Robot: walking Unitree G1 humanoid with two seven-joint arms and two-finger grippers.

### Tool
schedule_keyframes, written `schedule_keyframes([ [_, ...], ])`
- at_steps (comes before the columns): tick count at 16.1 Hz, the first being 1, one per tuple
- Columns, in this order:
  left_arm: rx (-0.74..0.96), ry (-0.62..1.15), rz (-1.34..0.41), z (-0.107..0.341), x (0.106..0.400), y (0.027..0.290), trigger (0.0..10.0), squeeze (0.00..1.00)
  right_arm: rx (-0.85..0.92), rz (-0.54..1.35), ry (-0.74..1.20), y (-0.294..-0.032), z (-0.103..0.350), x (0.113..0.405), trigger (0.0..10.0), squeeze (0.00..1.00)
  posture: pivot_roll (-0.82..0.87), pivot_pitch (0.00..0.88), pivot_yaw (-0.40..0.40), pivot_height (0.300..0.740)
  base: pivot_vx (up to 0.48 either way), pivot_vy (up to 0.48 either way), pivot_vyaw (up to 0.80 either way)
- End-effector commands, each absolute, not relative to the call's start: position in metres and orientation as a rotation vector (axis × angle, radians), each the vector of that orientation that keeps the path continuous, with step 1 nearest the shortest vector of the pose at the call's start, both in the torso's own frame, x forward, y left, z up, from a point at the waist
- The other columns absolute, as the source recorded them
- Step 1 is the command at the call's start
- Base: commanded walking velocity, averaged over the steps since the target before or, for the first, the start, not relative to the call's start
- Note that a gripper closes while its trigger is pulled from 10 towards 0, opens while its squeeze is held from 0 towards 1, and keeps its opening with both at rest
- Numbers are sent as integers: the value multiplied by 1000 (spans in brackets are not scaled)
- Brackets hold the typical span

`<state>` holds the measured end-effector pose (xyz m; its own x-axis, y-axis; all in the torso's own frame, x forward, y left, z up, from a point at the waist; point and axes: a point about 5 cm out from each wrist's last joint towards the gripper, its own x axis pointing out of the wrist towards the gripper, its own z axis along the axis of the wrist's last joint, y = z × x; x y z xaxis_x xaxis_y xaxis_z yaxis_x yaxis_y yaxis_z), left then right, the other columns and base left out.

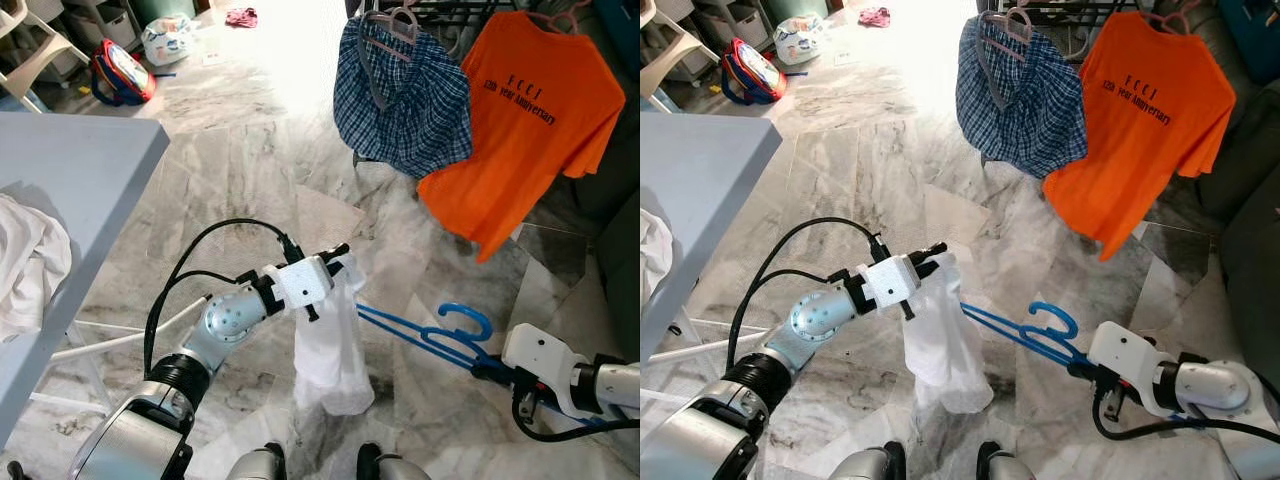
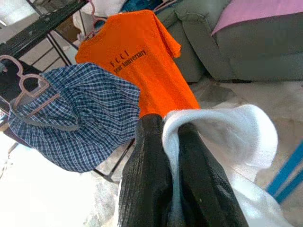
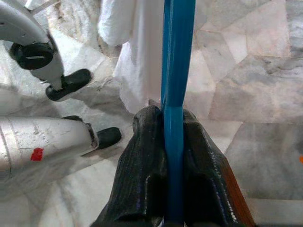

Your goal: Hang hanger

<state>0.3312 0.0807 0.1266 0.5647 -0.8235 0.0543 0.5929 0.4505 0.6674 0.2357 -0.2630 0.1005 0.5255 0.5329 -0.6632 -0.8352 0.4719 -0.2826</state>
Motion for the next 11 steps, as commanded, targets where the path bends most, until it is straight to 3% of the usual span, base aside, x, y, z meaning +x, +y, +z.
schedule_keyframes([
  [1, 654, -479, -917, 140, 332, 77, 10000, 0, -634, 943, 589, -259, 86, 228, 10000, 0, -13, 210, 79, 740, 0, 0, 0],
  [7, 666, -518, -963, 138, 324, 70, 10000, 0, -622, 979, 701, -254, 54, 217, 10000, 0, -1, 213, 84, 740, 0, 0, 0],
  [11, 619, -579, -985, 147, 318, 61, 10000, 0, -562, 830, 665, -253, 39, 230, 10000, 0, 2, 220, 83, 740, 0, 0, 0],
])
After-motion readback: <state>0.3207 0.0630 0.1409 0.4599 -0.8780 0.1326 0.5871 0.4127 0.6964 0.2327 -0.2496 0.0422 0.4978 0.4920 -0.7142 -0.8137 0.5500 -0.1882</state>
